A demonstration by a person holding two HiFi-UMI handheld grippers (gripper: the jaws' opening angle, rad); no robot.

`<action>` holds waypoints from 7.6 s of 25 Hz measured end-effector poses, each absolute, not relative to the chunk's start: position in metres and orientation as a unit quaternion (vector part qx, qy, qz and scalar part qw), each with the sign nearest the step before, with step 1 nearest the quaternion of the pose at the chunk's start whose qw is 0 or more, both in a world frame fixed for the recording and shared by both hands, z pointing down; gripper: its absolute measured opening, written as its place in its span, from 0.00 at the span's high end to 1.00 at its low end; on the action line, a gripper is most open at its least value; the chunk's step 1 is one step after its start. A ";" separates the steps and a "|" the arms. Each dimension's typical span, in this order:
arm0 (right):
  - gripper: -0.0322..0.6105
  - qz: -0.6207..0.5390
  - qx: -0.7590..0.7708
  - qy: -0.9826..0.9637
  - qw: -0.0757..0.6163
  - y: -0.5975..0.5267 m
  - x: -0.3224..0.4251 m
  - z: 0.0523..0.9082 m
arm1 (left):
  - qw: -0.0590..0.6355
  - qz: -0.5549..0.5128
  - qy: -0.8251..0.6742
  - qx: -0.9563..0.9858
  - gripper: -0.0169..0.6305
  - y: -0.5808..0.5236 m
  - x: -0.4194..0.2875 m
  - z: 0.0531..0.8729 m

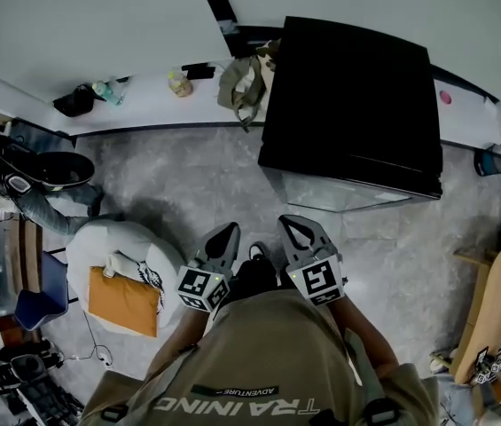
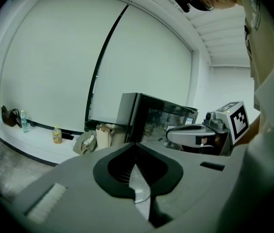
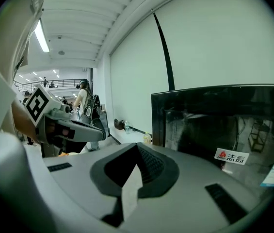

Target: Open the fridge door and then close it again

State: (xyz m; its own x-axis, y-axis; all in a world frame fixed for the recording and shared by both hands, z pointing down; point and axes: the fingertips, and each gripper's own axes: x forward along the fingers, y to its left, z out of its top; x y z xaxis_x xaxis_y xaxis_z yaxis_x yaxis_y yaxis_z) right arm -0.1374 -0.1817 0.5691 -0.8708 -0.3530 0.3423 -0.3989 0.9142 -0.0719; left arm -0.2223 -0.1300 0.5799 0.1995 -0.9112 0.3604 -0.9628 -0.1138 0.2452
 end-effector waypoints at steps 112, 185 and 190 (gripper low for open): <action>0.96 0.118 0.324 -0.927 0.150 -0.136 -0.114 0.573 | 0.200 0.218 -0.413 0.861 0.89 -0.155 -0.143 0.662; 0.96 0.116 0.362 -0.906 0.186 0.076 0.113 0.597 | 0.235 0.235 -0.492 0.804 0.89 0.010 0.049 0.682; 0.96 0.114 0.337 -0.915 0.189 0.072 0.127 0.592 | 0.258 0.226 -0.509 0.790 0.89 0.016 0.064 0.681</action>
